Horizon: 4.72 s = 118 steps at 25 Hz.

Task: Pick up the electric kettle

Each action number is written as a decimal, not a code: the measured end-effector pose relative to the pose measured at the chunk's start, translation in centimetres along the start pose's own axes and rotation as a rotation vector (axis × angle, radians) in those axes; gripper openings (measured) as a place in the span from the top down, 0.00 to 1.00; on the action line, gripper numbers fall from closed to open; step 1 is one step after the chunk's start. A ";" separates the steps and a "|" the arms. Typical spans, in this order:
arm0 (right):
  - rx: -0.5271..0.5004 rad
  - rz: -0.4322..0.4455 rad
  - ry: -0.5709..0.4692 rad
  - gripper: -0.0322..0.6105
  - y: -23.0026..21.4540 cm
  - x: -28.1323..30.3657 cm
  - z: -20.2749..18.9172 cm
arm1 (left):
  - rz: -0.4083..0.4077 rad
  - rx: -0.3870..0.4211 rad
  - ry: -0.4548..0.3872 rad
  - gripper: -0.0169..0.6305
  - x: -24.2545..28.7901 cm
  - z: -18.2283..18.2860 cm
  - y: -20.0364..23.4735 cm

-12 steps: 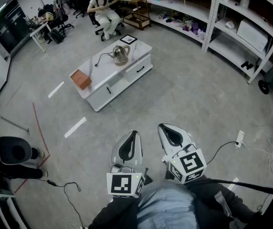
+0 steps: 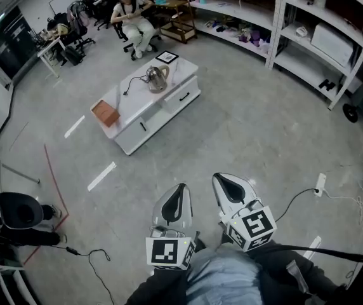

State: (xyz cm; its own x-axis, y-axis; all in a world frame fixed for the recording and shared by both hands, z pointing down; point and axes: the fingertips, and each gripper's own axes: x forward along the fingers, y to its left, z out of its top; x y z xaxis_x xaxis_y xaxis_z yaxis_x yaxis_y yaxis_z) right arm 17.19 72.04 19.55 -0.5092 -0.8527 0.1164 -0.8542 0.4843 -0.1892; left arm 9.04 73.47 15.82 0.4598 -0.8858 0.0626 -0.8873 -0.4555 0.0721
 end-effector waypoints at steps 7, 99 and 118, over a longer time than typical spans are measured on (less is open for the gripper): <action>0.032 -0.015 0.013 0.91 -1.0 -0.8 -0.9 | -0.034 -0.004 0.013 0.97 0.4 -0.6 -1.2; -0.072 0.204 0.128 0.91 -21.1 45.8 5.6 | 0.139 -0.065 0.068 0.97 42.3 0.4 25.4; -0.056 0.179 0.180 0.91 -23.2 59.7 5.4 | 0.118 -0.113 0.100 0.97 51.8 -0.2 36.8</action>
State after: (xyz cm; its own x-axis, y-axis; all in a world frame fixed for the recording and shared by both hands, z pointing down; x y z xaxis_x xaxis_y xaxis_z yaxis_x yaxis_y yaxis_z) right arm 7.20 8.85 25.63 -0.6588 -0.7065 0.2583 -0.7509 0.6387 -0.1682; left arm 0.24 10.87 21.95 0.3586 -0.9169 0.1752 -0.9284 -0.3308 0.1692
